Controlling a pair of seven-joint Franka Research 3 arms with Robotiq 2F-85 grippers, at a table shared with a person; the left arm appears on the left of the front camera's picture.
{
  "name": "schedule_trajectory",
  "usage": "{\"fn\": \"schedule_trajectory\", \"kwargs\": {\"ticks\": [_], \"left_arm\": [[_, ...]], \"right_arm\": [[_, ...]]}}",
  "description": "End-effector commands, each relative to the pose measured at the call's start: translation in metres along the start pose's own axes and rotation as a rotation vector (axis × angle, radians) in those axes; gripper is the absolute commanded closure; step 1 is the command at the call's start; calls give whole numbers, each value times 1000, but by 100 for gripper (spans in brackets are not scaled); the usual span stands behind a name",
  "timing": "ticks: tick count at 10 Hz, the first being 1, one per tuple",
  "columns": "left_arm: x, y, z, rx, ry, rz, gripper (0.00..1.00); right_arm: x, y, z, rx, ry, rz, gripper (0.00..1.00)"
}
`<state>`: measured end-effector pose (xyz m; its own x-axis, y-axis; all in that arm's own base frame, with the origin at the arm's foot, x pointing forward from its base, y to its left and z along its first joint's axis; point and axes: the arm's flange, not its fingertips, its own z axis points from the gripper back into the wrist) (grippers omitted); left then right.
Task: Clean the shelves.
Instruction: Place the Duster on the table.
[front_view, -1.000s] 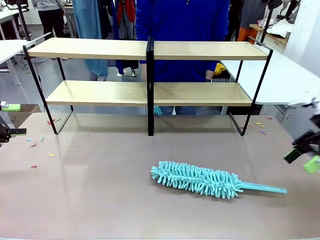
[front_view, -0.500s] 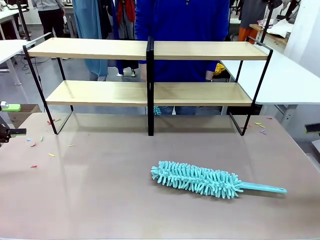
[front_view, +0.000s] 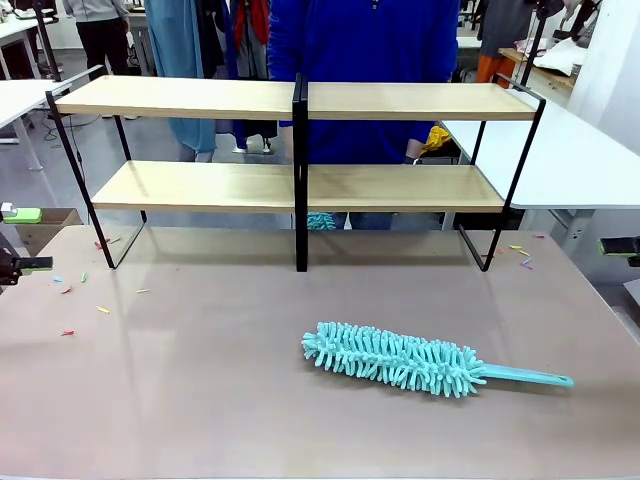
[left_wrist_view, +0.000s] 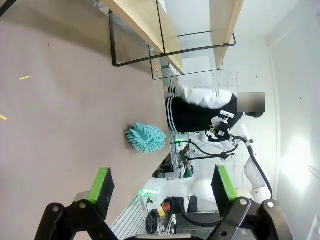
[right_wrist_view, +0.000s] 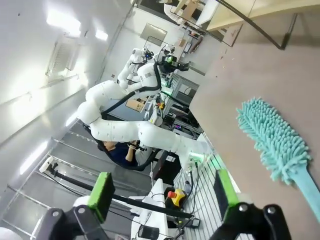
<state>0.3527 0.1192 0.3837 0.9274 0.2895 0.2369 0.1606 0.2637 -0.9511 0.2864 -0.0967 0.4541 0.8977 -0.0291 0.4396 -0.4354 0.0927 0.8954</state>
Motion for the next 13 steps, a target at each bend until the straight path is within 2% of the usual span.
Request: {"fn": "schedule_trajectory", "kwargs": {"ticks": [1, 13], "left_arm": [[-1, -2, -2, -25, -17, -5, 0], [-1, -2, -2, -25, -17, -5, 0]], "right_arm": [[-3, 4, 3, -7, 15, 30, 0], [-3, 4, 3, -7, 15, 30, 0]]}}
